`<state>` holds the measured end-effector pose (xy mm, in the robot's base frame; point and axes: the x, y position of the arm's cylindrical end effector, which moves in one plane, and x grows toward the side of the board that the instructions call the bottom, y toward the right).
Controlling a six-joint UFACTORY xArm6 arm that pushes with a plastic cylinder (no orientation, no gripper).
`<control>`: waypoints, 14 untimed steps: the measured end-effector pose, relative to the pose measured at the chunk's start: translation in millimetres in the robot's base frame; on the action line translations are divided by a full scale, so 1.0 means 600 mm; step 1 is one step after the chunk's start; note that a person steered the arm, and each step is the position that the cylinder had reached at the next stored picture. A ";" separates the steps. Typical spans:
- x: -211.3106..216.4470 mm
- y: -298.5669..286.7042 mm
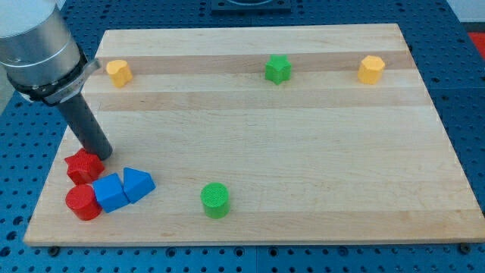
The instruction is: Place your hand at the center left
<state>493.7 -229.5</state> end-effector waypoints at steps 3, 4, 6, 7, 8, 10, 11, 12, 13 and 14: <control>0.014 0.000; 0.008 0.000; 0.001 0.000; -0.015 0.000; -0.079 -0.009; -0.100 -0.015; -0.107 -0.072; -0.107 -0.073; -0.109 -0.073; -0.214 -0.104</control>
